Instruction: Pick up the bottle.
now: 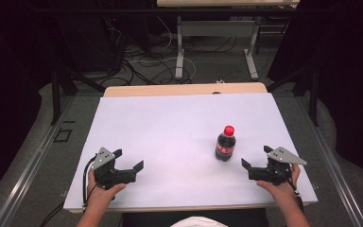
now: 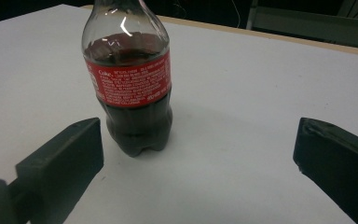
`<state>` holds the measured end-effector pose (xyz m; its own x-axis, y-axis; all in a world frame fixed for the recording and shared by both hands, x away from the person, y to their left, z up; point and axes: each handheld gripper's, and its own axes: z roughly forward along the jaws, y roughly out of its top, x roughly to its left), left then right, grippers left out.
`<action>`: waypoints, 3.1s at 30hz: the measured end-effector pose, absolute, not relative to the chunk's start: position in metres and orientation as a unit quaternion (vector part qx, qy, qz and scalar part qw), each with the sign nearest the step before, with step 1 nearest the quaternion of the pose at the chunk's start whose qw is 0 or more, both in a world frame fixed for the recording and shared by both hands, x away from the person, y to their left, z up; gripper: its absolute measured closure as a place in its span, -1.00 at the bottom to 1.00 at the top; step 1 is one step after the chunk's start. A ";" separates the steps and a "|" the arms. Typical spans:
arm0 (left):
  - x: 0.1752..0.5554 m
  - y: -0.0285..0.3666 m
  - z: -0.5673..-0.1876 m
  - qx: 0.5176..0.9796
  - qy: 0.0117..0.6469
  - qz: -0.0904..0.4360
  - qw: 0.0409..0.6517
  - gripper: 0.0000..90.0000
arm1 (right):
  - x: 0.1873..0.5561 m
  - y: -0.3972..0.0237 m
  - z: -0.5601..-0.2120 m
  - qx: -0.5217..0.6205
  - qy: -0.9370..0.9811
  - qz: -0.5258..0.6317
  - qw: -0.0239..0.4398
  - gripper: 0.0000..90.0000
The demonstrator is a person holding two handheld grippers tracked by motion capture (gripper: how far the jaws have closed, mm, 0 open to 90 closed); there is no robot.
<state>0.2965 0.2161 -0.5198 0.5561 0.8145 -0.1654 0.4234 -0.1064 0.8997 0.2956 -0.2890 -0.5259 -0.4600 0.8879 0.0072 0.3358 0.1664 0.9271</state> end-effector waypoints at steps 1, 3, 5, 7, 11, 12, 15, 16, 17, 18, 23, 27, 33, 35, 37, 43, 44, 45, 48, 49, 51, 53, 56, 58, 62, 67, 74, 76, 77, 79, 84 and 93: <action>0.296 0.216 -0.520 0.719 0.430 0.191 0.512 -0.98 | 0.295 -0.289 -0.526 0.433 0.709 0.477 0.287 -0.95; 0.295 0.216 -0.519 0.718 0.428 0.193 0.514 -0.98 | 0.295 -0.289 -0.526 0.434 0.708 0.480 0.282 -0.92; 0.295 0.216 -0.519 0.715 0.427 0.193 0.518 -0.98 | 0.294 -0.288 -0.526 0.436 0.708 0.479 0.280 -0.91; 0.295 0.217 -0.518 0.712 0.427 0.193 0.522 -0.98 | 0.293 -0.285 -0.524 0.433 0.707 0.477 0.293 -0.81; 0.294 0.218 -0.518 0.719 0.423 0.194 0.517 -0.98 | 0.292 -0.282 -0.521 0.429 0.714 0.480 0.275 -0.64; 0.293 0.216 -0.519 0.715 0.427 0.192 0.519 -0.98 | 0.294 -0.279 -0.520 0.421 0.721 0.487 0.258 -0.65; 0.293 0.216 -0.518 0.717 0.426 0.197 0.516 -0.98 | 0.297 -0.275 -0.519 0.411 0.733 0.482 0.247 -0.64; 0.293 0.216 -0.518 0.717 0.426 0.197 0.516 -0.98 | 0.298 -0.274 -0.518 0.412 0.730 0.487 0.245 -0.63; 0.294 0.215 -0.519 0.717 0.426 0.194 0.516 -0.98 | 0.300 -0.273 -0.516 0.412 0.732 0.488 0.238 -0.60; 0.294 0.215 -0.519 0.720 0.424 0.195 0.513 -0.98 | 0.303 -0.272 -0.515 0.409 0.733 0.486 0.243 -0.59; 0.295 0.213 -0.520 0.724 0.429 0.188 0.506 -0.98 | 0.317 -0.265 -0.509 0.409 0.745 0.478 0.222 -0.56; 0.296 0.212 -0.522 0.728 0.432 0.185 0.499 -0.98 | 0.330 -0.258 -0.506 0.400 0.753 0.476 0.216 -0.56; 0.297 0.211 -0.524 0.731 0.435 0.183 0.492 -0.98 | 0.343 -0.250 -0.508 0.397 0.757 0.480 0.198 -0.57; 0.297 0.211 -0.524 0.732 0.436 0.183 0.491 -0.98 | 0.346 -0.247 -0.510 0.396 0.759 0.479 0.192 -0.57; 0.297 0.211 -0.524 0.734 0.435 0.184 0.488 -0.98 | 0.349 -0.244 -0.512 0.387 0.764 0.481 0.187 -0.56; 0.297 0.212 -0.526 0.735 0.440 0.184 0.482 -0.98 | 0.360 -0.236 -0.520 0.385 0.774 0.470 0.180 -0.52; 0.296 0.212 -0.526 0.736 0.439 0.186 0.481 -0.98 | 0.361 -0.236 -0.520 0.385 0.775 0.468 0.180 -0.51; 0.296 0.212 -0.526 0.734 0.442 0.185 0.482 -0.98 | 0.362 -0.236 -0.521 0.386 0.777 0.465 0.178 -0.50; 0.296 0.214 -0.527 0.734 0.442 0.191 0.479 -0.98 | 0.364 -0.235 -0.523 0.384 0.777 0.468 0.173 -0.46; 0.295 0.214 -0.527 0.734 0.445 0.188 0.478 -0.98 | 0.364 -0.235 -0.523 0.384 0.779 0.467 0.170 -0.44; 0.295 0.214 -0.527 0.731 0.447 0.191 0.479 -0.98 | 0.366 -0.234 -0.524 0.381 0.778 0.469 0.173 -0.43; 0.295 0.215 -0.527 0.731 0.448 0.192 0.478 -0.98 | 0.366 -0.234 -0.524 0.379 0.779 0.468 0.174 -0.43; 0.294 0.215 -0.527 0.730 0.448 0.194 0.478 -0.98 | 0.367 -0.234 -0.525 0.377 0.780 0.469 0.172 -0.41; 0.294 0.215 -0.526 0.732 0.447 0.196 0.475 -0.98 | 0.367 -0.234 -0.525 0.376 0.781 0.468 0.174 -0.41; 0.294 0.215 -0.526 0.733 0.445 0.197 0.475 -0.98 | 0.365 -0.233 -0.524 0.369 0.785 0.459 0.192 -0.38; 0.295 0.214 -0.526 0.733 0.444 0.196 0.477 -0.98 | 0.364 -0.233 -0.520 0.372 0.785 0.454 0.197 -0.35; 0.295 0.214 -0.526 0.737 0.440 0.198 0.474 -0.98 | 0.363 -0.229 -0.522 0.367 0.785 0.453 0.208 -0.37; 0.295 0.213 -0.526 0.737 0.440 0.197 0.474 -0.98 | 0.364 -0.230 -0.522 0.370 0.784 0.457 0.198 -0.37; 0.296 0.213 -0.526 0.737 0.440 0.197 0.474 -0.98 | 0.365 -0.230 -0.521 0.371 0.785 0.455 0.198 -0.38; 0.296 0.213 -0.526 0.732 0.443 0.197 0.478 -0.98 | 0.367 -0.230 -0.520 0.370 0.790 0.450 0.190 -0.37; 0.296 0.213 -0.526 0.733 0.444 0.196 0.477 -0.98 | 0.368 -0.230 -0.520 0.366 0.789 0.454 0.195 -0.37; 0.296 0.214 -0.525 0.734 0.440 0.200 0.476 -0.98 | 0.365 -0.229 -0.518 0.349 0.799 0.447 0.199 -0.34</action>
<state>0.2958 0.2142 -0.5251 0.5319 0.8375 -0.1252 0.4561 -0.1588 0.8756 0.3653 -0.2290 -0.5177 -0.6772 0.7358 -0.0051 0.3808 0.3564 0.8532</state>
